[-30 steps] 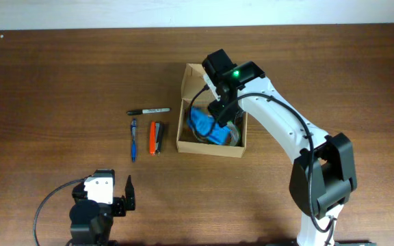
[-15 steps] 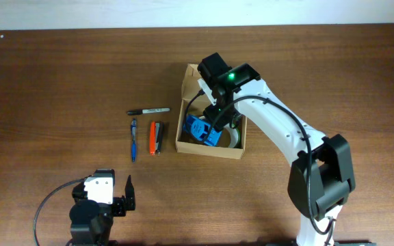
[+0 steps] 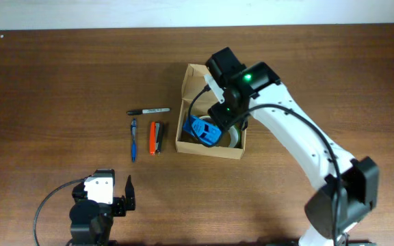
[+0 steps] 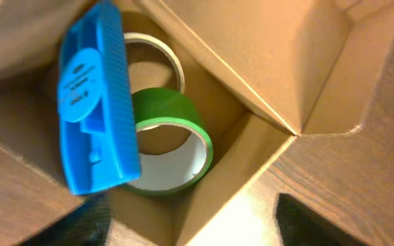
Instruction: Pack container
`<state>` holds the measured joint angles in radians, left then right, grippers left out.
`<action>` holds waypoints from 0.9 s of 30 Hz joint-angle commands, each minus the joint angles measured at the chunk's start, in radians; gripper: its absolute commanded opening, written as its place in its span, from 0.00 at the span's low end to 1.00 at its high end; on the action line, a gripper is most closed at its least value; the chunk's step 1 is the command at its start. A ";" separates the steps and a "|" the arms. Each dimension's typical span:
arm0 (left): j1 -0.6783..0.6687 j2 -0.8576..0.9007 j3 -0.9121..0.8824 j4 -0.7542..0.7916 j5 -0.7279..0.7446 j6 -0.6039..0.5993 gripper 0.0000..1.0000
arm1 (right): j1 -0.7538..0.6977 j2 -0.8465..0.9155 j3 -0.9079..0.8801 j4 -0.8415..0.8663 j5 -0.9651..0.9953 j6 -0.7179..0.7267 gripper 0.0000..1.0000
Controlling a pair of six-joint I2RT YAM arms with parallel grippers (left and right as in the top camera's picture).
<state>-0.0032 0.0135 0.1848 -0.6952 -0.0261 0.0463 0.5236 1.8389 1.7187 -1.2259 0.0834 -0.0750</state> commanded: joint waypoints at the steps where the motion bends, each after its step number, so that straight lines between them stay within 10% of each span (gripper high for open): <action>1: 0.006 -0.008 -0.007 0.000 0.005 0.022 1.00 | 0.008 -0.058 0.022 -0.005 -0.051 -0.027 0.96; 11: 0.006 -0.008 -0.007 0.000 0.005 0.022 1.00 | -0.042 -0.302 0.002 0.008 -0.132 -0.140 0.99; 27: 0.006 -0.008 -0.007 0.000 0.005 0.022 1.00 | -0.178 -1.247 -0.649 0.150 -0.176 -0.124 0.99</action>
<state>-0.0032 0.0120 0.1848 -0.6949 -0.0261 0.0463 0.3515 0.7219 1.1423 -1.0832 -0.0807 -0.2276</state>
